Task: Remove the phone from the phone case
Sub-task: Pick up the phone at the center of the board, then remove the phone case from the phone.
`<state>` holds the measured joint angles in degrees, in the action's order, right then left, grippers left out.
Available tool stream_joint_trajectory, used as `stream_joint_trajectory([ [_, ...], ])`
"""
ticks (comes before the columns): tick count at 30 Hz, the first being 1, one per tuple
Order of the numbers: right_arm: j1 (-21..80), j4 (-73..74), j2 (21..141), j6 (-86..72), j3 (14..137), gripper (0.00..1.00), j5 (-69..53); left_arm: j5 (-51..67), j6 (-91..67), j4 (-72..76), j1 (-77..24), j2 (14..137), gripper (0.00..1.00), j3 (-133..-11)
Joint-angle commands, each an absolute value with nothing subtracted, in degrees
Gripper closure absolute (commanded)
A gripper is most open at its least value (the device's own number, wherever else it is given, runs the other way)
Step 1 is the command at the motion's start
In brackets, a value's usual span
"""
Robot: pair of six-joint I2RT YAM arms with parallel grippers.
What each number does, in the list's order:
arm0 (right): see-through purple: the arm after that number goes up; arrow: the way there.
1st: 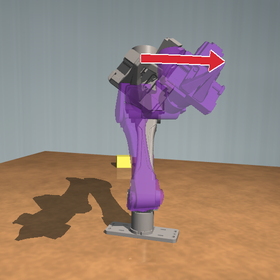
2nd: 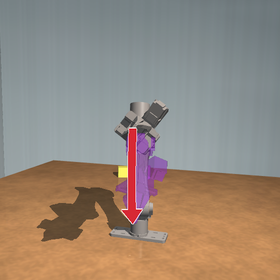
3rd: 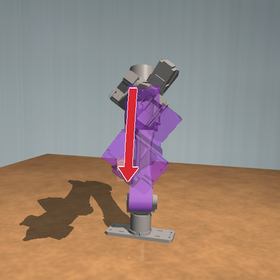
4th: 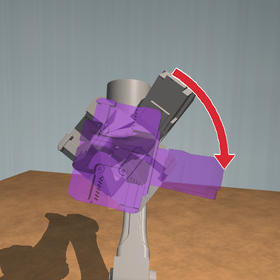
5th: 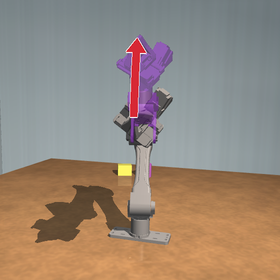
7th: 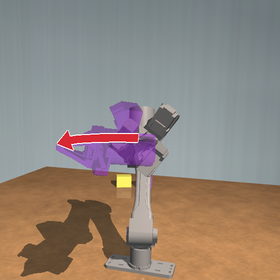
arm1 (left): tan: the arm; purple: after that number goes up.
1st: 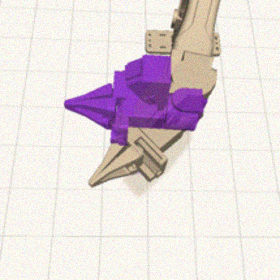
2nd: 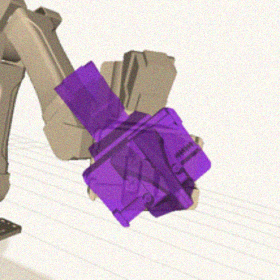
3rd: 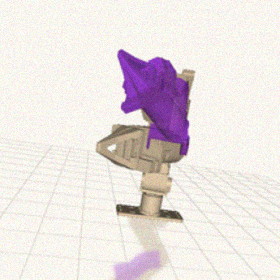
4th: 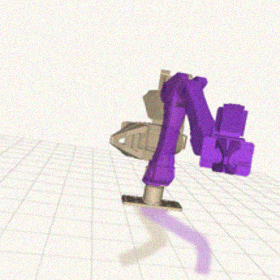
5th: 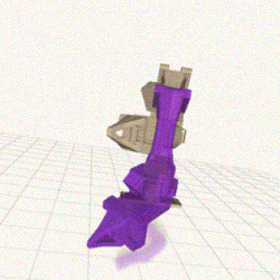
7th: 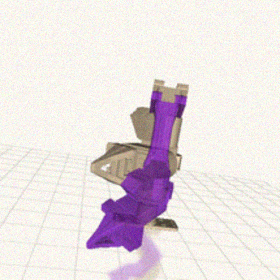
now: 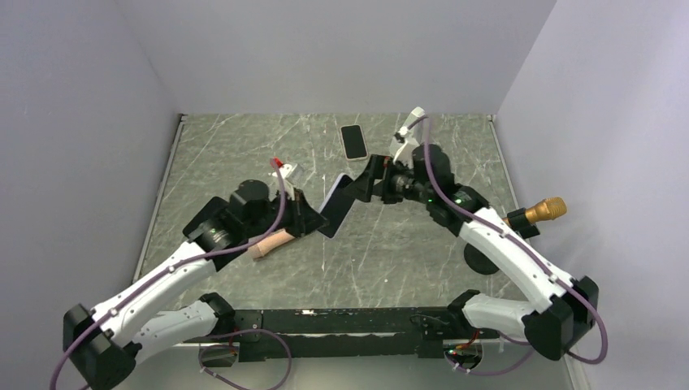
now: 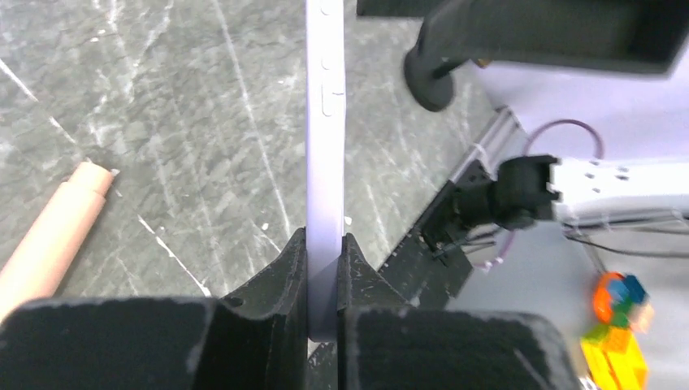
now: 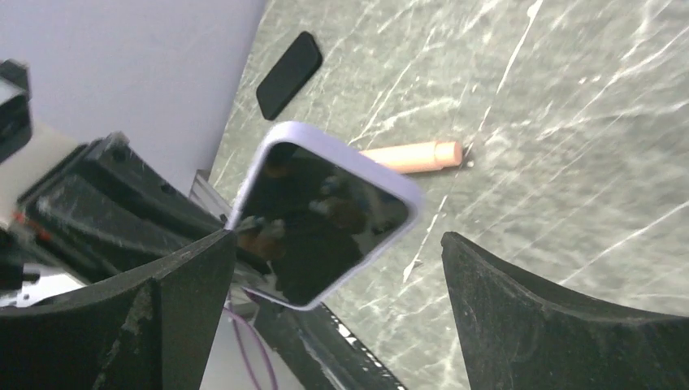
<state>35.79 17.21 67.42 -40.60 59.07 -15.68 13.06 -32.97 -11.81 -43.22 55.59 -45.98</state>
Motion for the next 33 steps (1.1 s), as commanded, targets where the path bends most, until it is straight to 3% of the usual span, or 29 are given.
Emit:
stream_joint_trajectory([
  [1, 29.7, 22.9, 62.1, -26.7, 60.5, 0.01, -29.0, 34.8, -31.4, -6.4, -36.4, 49.2, 1.0, -44.2],
  [5, 27.4, 14.9, 58.8, -27.2, 56.3, 0.02, -44.0, 46.8, -37.6, 0.3, -33.6, 46.5, 1.0, -40.7],
  [8, 27.4, 6.5, 58.2, -31.4, 53.5, 0.09, -51.5, 50.4, -44.6, 9.5, -33.5, 44.7, 1.0, -37.3],
  [13, 27.4, 1.3, 60.4, -35.0, 52.6, 0.38, -54.9, 51.9, -53.0, 20.8, -32.6, 43.8, 1.0, -32.6],
  [17, 27.4, -2.6, 61.2, -37.1, 51.8, 0.49, -56.9, 52.5, -53.6, 21.2, -32.0, 44.1, 1.0, -32.2],
  [24, 27.2, -4.7, 60.9, -38.5, 49.5, 0.51, -59.1, 52.9, -58.5, 27.5, -29.4, 43.2, 1.0, -30.1],
  [33, 27.1, -20.5, 61.3, -49.9, 45.6, 0.56, -61.2, 54.4, -62.1, 33.0, -29.3, 45.4, 1.0, -29.7],
])
